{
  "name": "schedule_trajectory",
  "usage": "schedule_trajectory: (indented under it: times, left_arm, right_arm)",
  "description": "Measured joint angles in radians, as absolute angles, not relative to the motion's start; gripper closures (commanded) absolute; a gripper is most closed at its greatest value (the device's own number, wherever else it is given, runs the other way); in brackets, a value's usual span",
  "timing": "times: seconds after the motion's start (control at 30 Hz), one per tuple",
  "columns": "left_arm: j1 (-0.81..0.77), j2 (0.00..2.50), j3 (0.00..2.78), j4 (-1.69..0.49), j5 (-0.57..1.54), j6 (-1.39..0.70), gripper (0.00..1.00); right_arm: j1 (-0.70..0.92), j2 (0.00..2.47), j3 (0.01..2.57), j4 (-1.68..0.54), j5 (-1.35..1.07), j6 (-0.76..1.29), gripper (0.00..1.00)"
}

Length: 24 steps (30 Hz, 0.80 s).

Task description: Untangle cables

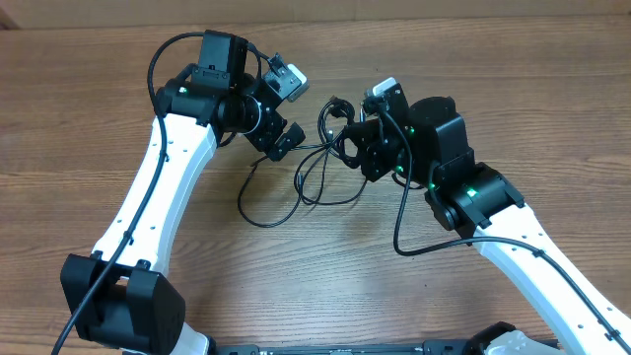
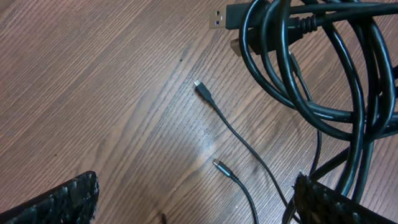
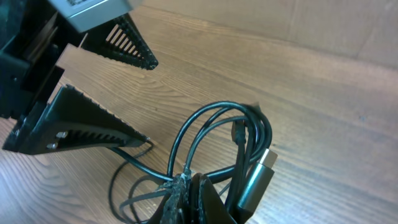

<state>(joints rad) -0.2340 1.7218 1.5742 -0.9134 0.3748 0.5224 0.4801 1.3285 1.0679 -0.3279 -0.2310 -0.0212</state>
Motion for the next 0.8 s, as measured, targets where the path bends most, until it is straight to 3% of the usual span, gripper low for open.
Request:
schedule_trajectory:
  times: [0.47, 0.8]
  left_arm:
    - [-0.234, 1.722, 1.574, -0.898, 0.368, 0.518, 0.00]
    - [-0.234, 1.722, 1.574, -0.937, 0.593, 0.062, 0.00]
  right_arm:
    - [0.480, 1.328, 1.068, -0.287, -0.231, -0.150, 0.96]
    - [0.480, 1.328, 1.068, -0.281, -0.231, -0.154, 0.96]
